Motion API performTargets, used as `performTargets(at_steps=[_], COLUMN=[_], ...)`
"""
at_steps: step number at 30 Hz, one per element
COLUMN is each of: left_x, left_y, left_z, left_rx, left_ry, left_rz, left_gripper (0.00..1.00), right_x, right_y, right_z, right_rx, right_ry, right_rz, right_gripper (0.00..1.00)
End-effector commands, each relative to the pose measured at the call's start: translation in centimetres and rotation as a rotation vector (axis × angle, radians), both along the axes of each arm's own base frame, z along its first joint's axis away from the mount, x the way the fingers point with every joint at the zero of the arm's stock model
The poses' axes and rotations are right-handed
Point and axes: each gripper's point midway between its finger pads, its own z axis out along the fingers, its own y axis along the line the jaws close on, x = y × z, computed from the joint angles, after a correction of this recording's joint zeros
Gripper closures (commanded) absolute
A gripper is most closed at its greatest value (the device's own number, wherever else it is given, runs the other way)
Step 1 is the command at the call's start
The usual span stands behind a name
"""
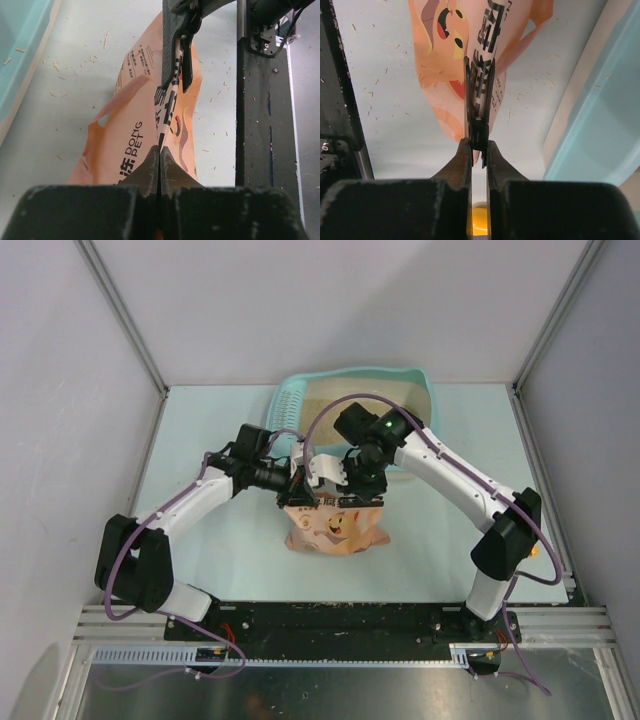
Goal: Fill the litter box with clean litter
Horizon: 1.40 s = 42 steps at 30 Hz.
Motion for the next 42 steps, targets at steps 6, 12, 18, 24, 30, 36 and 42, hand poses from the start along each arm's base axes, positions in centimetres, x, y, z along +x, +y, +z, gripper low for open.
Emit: performTargets(at_steps=[6, 12, 18, 24, 30, 36, 42], left_x=[-0.2, 0.0, 0.1, 0.2, 0.3, 0.3, 0.6], left_y=[-0.5, -0.6, -0.7, -0.7, -0.8, -0.7, -0.7], left_z=[3.1, 3.4, 3.5, 3.6, 3.6, 3.4, 3.4], left_rx=[-0.079, -0.083, -0.088, -0.087, -0.085, -0.082, -0.077], left_ry=[-0.067, -0.074, -0.074, -0.077, -0.082, -0.076, -0.069], left_rz=[-0.039, -0.037, -0.041, -0.038, -0.036, -0.034, -0.023], left_gripper=[1.0, 1.0, 1.0, 1.0, 1.0, 0.99, 0.96], right_x=[-1.2, -1.0, -1.0, -0.8, 0.4, 1.5, 2.5], right_y=[2.3, 3.1, 2.9, 1.9, 1.5, 0.8, 0.6], right_z=[-0.3, 0.0, -0.6, -1.9, -1.9, 0.2, 5.6], right_rx=[0.039, 0.051, 0.033, -0.027, -0.046, -0.011, 0.224], right_ry=[0.08, 0.065, 0.071, 0.066, 0.008, -0.07, -0.087], right_rz=[0.021, 0.027, -0.005, -0.033, -0.081, -0.12, -0.265], right_gripper=[1.0, 1.0, 1.0, 0.88, 0.63, 0.5, 0.41])
